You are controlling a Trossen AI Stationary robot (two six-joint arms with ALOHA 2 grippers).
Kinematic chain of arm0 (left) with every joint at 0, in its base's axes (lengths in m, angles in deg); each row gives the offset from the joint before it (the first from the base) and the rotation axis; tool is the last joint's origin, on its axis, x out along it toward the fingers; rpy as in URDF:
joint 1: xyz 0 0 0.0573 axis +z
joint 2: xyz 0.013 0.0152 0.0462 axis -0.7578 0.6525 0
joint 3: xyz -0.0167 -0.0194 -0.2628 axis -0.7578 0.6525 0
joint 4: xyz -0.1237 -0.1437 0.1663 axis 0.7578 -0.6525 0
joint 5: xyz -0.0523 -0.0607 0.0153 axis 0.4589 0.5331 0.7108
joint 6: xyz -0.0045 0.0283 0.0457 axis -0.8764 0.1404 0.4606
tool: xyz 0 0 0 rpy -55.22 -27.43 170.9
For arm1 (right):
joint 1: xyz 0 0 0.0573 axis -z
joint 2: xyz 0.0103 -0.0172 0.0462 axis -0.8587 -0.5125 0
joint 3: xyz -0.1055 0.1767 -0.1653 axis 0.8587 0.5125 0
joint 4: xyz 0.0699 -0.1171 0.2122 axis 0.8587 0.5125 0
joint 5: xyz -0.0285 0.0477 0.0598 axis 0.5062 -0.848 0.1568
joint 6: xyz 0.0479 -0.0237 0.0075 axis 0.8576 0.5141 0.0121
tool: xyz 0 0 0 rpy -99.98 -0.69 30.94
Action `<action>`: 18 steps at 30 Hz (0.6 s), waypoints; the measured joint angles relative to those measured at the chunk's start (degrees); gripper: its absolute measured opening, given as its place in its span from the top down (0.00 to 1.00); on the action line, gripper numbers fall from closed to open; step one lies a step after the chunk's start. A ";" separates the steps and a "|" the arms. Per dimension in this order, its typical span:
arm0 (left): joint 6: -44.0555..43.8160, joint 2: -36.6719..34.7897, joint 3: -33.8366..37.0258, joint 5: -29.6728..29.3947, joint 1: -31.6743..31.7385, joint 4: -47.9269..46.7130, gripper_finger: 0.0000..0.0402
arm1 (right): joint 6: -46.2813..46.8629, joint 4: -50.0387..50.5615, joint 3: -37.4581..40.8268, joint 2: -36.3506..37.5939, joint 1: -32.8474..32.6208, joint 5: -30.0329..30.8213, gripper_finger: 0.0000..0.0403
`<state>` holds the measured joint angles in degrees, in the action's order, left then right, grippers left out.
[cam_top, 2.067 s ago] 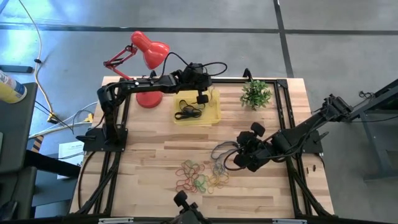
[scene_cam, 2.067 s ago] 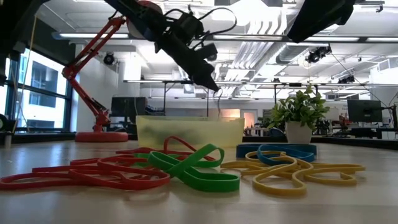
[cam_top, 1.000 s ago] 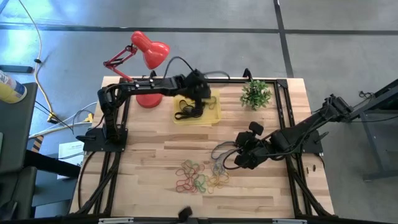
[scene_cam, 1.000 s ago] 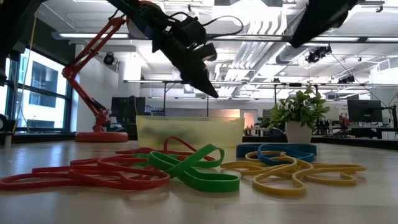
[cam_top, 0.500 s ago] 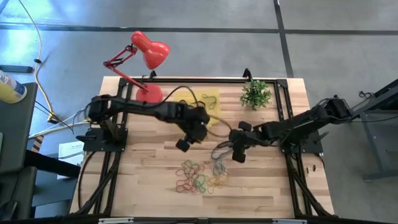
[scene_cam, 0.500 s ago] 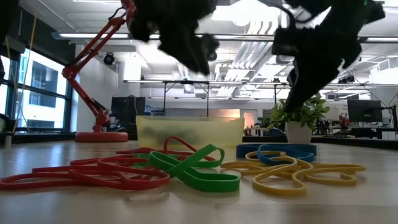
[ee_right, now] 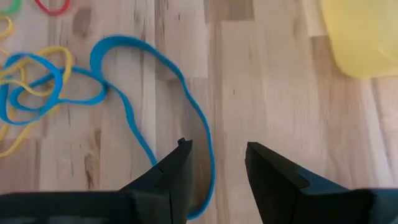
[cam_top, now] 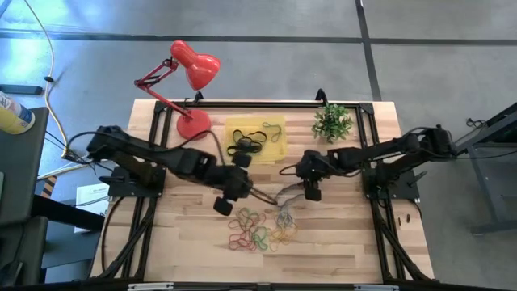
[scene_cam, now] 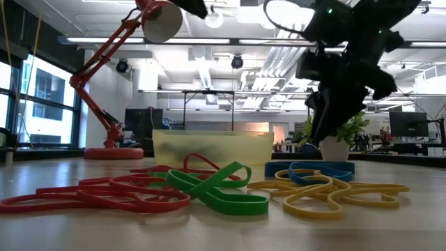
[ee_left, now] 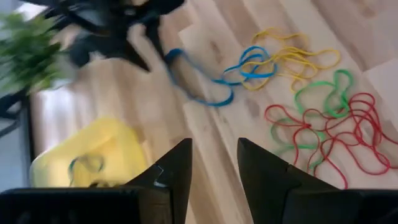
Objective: Pick and place rubber bands into bin
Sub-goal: Put the blue rubber band into the yellow container
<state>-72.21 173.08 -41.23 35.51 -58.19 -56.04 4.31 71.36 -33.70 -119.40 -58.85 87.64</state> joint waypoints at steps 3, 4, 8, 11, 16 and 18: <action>-5.44 -2.25 0.00 -5.56 -2.95 -3.35 0.71 | -1.83 -0.76 0.00 -2.30 0.46 -1.67 0.66; -7.42 -2.93 0.00 -7.52 -4.02 -4.66 0.71 | -2.19 -1.14 0.00 -3.14 0.48 -2.29 0.66; -16.03 -5.73 0.00 -14.90 -8.33 -10.78 0.71 | -2.39 -3.11 0.00 -6.26 0.46 -2.65 0.66; -23.41 -7.64 0.00 -19.46 -11.49 -16.56 0.71 | -2.11 -4.96 -0.04 -7.93 0.48 -1.89 0.66; -36.86 -10.48 0.00 -25.01 -17.02 -26.67 0.71 | -1.92 -5.12 -0.12 -10.54 0.48 -2.05 0.66; -42.43 -11.35 0.00 -27.10 -19.48 -30.62 0.71 | -1.82 -5.28 -0.25 -11.28 0.48 -2.13 0.66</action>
<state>-114.64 161.73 -41.23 8.41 -77.67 -86.65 2.49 66.08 -33.95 -130.68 -58.37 85.51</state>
